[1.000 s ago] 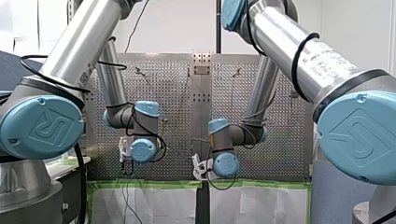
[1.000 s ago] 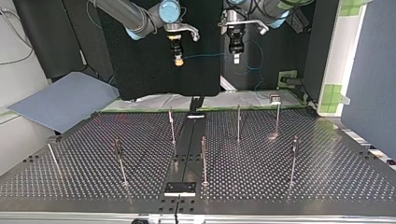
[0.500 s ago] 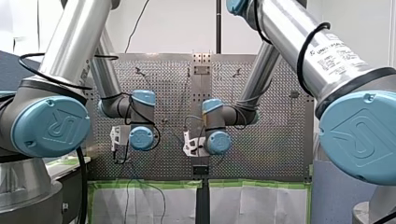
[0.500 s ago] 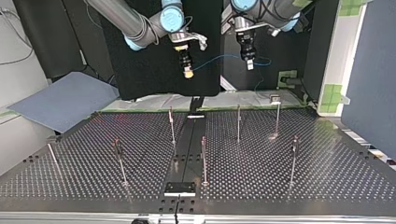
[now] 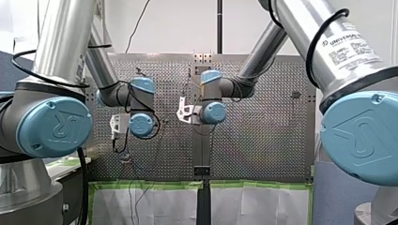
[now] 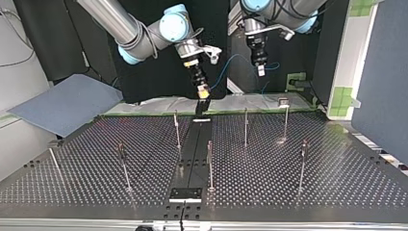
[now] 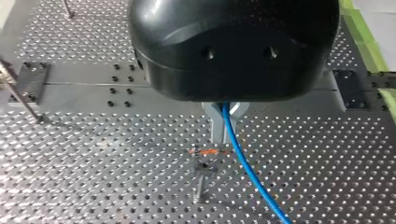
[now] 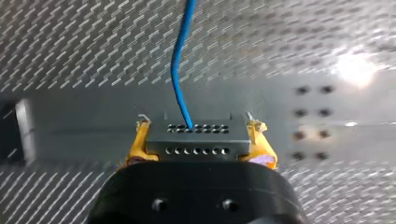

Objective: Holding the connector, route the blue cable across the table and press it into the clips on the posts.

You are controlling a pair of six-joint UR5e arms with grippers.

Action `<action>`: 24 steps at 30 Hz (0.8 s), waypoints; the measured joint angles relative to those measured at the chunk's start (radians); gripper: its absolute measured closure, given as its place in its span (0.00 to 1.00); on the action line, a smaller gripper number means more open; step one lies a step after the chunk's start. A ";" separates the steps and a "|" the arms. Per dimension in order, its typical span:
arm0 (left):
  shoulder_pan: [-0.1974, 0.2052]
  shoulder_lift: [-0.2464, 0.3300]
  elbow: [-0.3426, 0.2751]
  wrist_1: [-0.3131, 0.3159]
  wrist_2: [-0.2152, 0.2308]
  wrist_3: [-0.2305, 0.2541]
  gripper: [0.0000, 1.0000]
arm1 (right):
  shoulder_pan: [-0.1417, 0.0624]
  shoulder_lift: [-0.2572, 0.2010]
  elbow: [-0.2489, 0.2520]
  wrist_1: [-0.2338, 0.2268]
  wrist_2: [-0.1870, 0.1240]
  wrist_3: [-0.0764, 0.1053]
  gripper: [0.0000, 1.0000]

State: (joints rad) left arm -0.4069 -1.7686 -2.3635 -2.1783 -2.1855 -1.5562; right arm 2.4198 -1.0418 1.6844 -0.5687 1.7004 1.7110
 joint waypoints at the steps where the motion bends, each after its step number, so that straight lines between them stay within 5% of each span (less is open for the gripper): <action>1: 0.002 0.008 0.000 -0.004 -0.001 -0.005 1.00 | 0.002 -0.009 -0.009 0.005 -0.009 0.008 1.00; 11: 0.031 0.100 0.010 -0.062 -0.011 -0.089 1.00 | 0.011 -0.090 -0.065 0.033 -0.101 0.027 1.00; 17: 0.072 0.157 0.012 -0.095 -0.002 -0.146 1.00 | 0.019 -0.082 -0.071 0.040 -0.154 0.027 1.00; 24: 0.133 0.219 0.026 -0.153 0.048 -0.203 1.00 | 0.024 -0.077 -0.112 0.074 -0.171 0.028 1.00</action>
State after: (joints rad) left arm -0.2743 -1.5499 -2.3377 -2.3315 -2.1372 -1.7589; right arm 2.4443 -1.1184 1.5725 -0.4946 1.5299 1.7386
